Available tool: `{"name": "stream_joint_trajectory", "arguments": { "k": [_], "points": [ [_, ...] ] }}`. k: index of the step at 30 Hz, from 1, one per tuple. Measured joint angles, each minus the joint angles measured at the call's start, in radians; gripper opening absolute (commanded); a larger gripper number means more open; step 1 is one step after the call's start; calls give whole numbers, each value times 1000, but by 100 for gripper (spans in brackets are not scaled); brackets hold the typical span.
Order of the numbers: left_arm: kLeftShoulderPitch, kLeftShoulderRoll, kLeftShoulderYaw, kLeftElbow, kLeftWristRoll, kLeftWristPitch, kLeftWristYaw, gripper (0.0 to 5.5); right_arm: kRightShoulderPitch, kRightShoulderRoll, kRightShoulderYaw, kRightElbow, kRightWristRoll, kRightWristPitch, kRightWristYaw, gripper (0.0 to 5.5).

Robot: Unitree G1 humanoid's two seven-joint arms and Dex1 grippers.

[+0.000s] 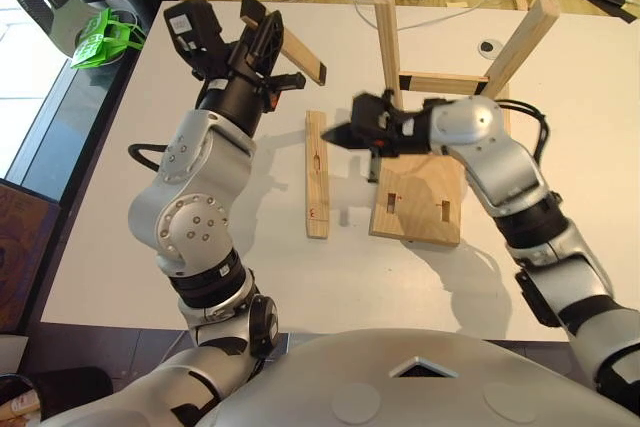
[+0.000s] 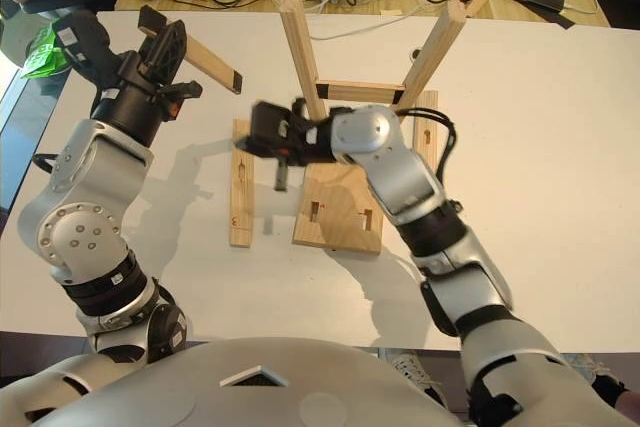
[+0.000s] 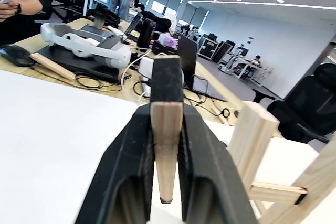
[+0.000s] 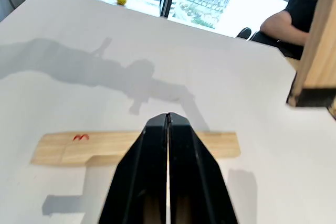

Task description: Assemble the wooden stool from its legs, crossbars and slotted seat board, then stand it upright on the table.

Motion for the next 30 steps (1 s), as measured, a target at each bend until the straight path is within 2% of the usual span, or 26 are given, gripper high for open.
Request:
{"name": "stream_joint_trajectory", "arguments": {
  "k": [4, 6, 9, 23, 30],
  "points": [
    [85, -7, -23, -24, 1, 103, 43, 40, 72, -112, -112, -136, 51, 95, -3, 0],
    [128, -22, -45, -46, -13, 181, 58, 40, 90, -121, -217, -137, 80, 108, -60, 0],
    [147, -21, -47, -58, -6, 234, 76, 40, 98, -134, -287, -134, 105, 112, -96, 0],
    [166, -33, -62, -66, 104, 264, 88, 40, 128, -137, -285, -132, 125, 110, -139, 0],
    [161, -87, -10, -48, 122, 264, 94, 40, 128, -133, -271, -130, 125, 105, -150, 0]
  ]
}}
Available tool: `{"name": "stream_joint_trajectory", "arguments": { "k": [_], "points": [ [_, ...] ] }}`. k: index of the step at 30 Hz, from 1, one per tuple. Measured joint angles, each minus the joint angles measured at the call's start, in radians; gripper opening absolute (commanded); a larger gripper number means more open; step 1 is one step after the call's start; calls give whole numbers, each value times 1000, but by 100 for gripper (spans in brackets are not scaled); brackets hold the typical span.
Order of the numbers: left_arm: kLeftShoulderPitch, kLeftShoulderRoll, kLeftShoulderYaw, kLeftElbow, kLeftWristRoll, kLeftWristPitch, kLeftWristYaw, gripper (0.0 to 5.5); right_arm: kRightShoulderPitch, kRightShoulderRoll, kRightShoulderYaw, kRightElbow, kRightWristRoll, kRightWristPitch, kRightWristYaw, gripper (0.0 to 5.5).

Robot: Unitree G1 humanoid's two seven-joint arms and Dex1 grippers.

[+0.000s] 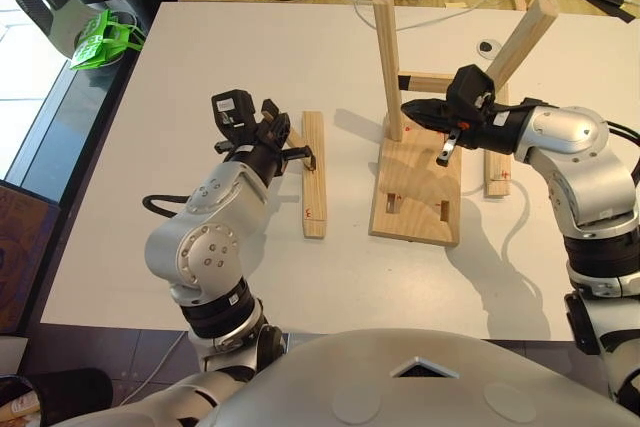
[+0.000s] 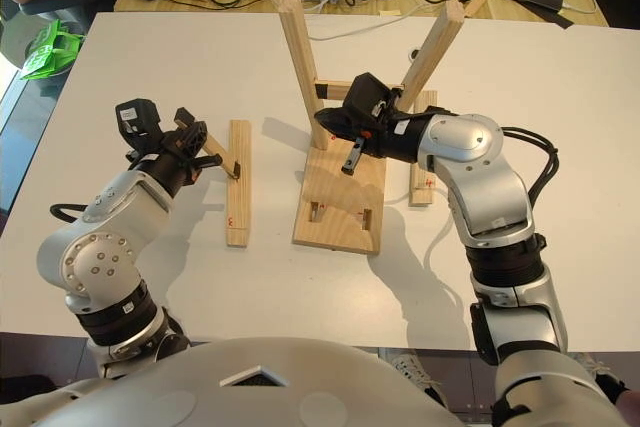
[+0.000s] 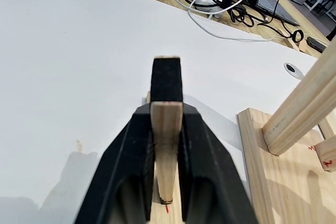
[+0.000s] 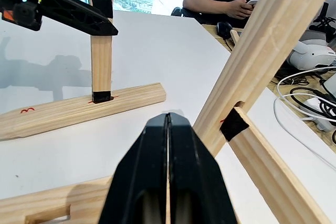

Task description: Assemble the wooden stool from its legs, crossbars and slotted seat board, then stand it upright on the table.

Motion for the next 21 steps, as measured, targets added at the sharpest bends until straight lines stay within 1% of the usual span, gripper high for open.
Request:
{"name": "stream_joint_trajectory", "arguments": {
  "k": [8, 13, 17, 20, 21],
  "points": [
    [-3, -17, -3, 2, 35, -2, -3, 40, 0, 0, 17, 0, -4, -29, -13, 0],
    [-24, -8, -36, 20, 71, -1, -11, 40, 0, 0, 20, 16, -12, -57, -29, 0],
    [-39, 85, -117, 55, 123, -28, -75, 40, -3, 5, 20, 31, -13, -78, -34, 0],
    [-33, 183, -148, 103, 164, -124, -170, 40, -7, 17, 20, 43, -13, -91, -36, 0],
    [-31, 193, -149, 116, 171, -154, -190, 40, -8, 17, 20, 46, -14, -92, -36, 0]
  ]
}}
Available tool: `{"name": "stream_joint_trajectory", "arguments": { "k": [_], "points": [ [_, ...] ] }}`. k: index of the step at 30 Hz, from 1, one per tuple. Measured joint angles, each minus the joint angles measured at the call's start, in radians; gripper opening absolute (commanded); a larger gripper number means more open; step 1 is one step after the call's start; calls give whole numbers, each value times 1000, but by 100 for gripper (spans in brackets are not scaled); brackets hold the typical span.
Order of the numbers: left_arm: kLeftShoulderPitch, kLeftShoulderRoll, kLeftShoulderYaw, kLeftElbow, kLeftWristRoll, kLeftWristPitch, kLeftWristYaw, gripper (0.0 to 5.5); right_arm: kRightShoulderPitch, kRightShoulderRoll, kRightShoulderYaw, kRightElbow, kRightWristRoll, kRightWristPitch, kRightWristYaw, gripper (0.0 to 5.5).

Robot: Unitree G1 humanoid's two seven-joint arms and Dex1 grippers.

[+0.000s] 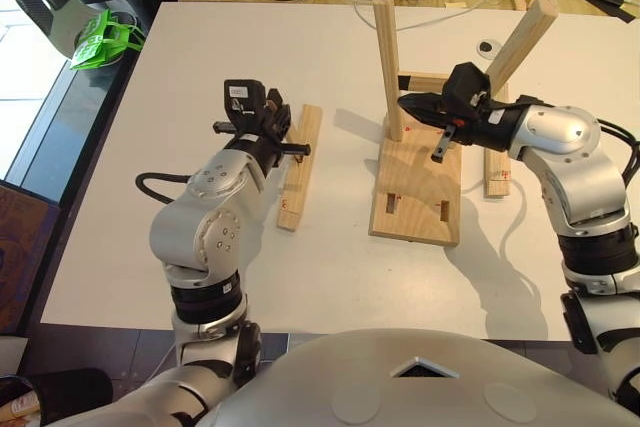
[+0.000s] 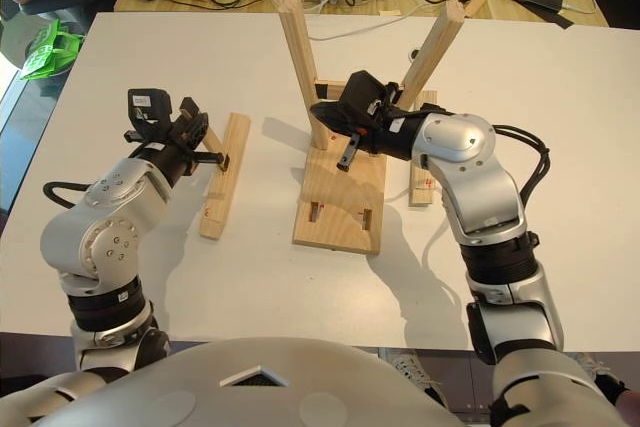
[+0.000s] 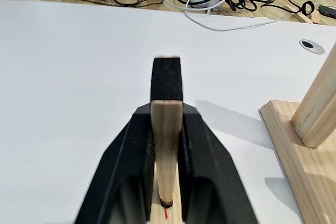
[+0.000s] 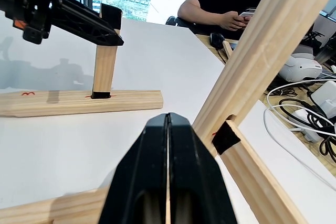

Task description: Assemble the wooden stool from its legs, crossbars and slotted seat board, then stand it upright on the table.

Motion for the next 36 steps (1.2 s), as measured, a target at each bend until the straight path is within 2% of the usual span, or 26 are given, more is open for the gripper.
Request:
{"name": "stream_joint_trajectory", "arguments": {
  "k": [5, 9, 15, 21, 25, 36],
  "points": [
    [20, 60, -1, 85, 49, -203, -117, 40, -13, 2, 0, 9, -7, -7, -7, 0],
    [57, 62, 0, 111, 48, -254, -166, 40, -19, 2, 0, 11, -9, -8, -15, 0],
    [58, -12, 71, 39, 19, -196, -96, 40, -20, 2, -1, 11, -9, -11, -19, 0],
    [57, -64, 83, -55, -3, -87, -34, 40, -18, 2, -2, 9, -9, -12, -31, 0],
    [58, -139, 110, -68, -33, -30, 4, 40, -18, 3, -1, 9, -9, -14, -34, 0],
    [66, -144, 84, -65, -2, -26, 23, 40, -18, 4, -1, 9, -7, -15, -34, 0]
  ]
}}
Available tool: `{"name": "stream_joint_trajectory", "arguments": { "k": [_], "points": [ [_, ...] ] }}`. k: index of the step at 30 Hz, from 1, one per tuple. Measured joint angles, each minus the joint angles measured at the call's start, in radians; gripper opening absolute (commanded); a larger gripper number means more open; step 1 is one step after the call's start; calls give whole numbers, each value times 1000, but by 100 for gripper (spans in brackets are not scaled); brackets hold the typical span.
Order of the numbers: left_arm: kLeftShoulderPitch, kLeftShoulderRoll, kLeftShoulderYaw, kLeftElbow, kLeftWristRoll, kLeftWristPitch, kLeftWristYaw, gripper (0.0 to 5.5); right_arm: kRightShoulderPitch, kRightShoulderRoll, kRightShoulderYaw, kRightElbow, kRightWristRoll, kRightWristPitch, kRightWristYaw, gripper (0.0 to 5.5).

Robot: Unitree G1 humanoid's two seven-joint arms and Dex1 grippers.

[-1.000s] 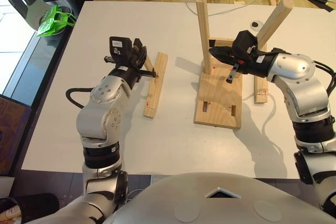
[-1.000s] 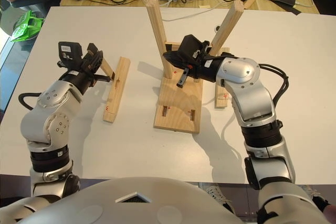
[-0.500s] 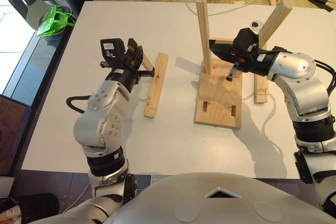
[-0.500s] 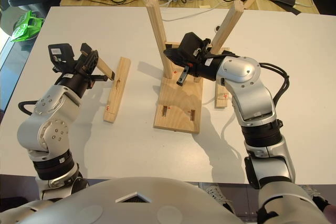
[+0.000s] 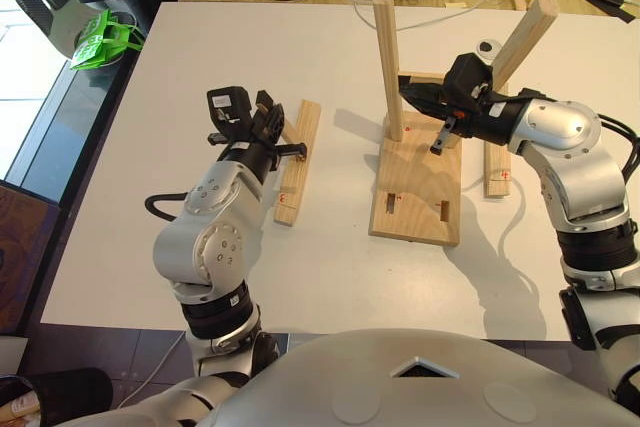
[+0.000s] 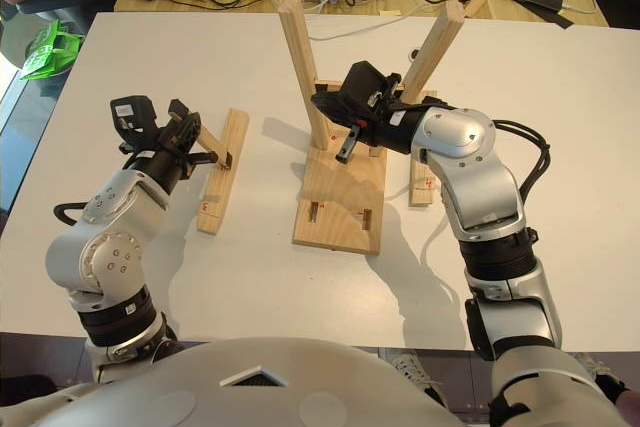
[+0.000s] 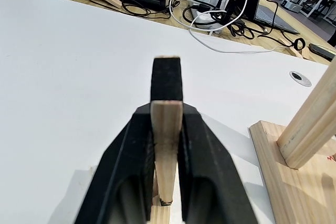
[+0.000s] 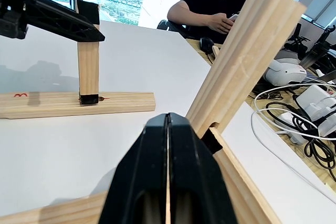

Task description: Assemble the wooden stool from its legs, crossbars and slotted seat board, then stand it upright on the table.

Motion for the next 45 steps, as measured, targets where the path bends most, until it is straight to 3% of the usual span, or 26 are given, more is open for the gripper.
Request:
{"name": "stream_joint_trajectory", "arguments": {
  "k": [31, 45],
  "points": [
    [13, 34, -69, 73, 95, -112, -45, 40, -1, 3, 1, -12, 9, 11, -2, 0],
    [45, 247, -114, 250, 149, -423, -330, 40, -25, 4, -2, 7, 10, 11, -2, 0]
  ]
}}
